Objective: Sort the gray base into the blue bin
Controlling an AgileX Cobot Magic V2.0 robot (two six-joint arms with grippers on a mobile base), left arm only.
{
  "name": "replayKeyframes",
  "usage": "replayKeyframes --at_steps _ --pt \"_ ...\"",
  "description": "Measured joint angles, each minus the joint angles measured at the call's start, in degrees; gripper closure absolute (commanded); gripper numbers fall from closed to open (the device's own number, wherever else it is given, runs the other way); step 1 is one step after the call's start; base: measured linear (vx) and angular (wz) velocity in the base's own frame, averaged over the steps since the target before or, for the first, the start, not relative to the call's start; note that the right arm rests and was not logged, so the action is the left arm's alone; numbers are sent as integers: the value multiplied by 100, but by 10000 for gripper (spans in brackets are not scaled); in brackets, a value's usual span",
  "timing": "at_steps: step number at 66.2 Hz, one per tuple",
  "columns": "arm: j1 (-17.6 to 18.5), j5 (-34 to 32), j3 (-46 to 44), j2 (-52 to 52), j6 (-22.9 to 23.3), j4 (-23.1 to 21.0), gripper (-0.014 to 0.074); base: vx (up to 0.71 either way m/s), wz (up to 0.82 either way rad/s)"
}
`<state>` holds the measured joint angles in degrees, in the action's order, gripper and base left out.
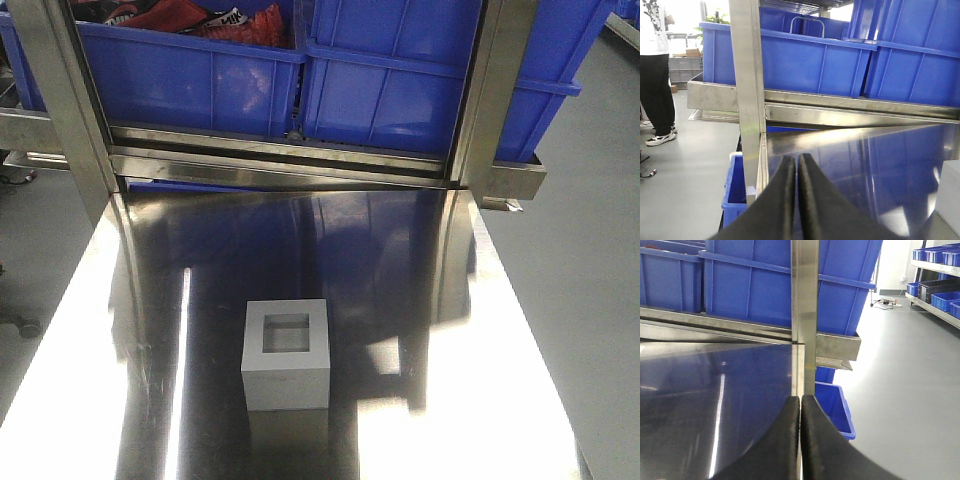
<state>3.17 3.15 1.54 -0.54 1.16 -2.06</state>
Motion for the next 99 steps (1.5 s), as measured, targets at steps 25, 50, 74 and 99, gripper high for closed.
replayKeyframes --at_steps 25,50,74,99 --pt "0 0 0 0 0 0 602 0 0" --pt "0 0 0 0 0 0 602 0 0" --pt "0 0 0 0 0 0 602 0 0" --pt "0 -273 0 0 0 0 602 0 0"
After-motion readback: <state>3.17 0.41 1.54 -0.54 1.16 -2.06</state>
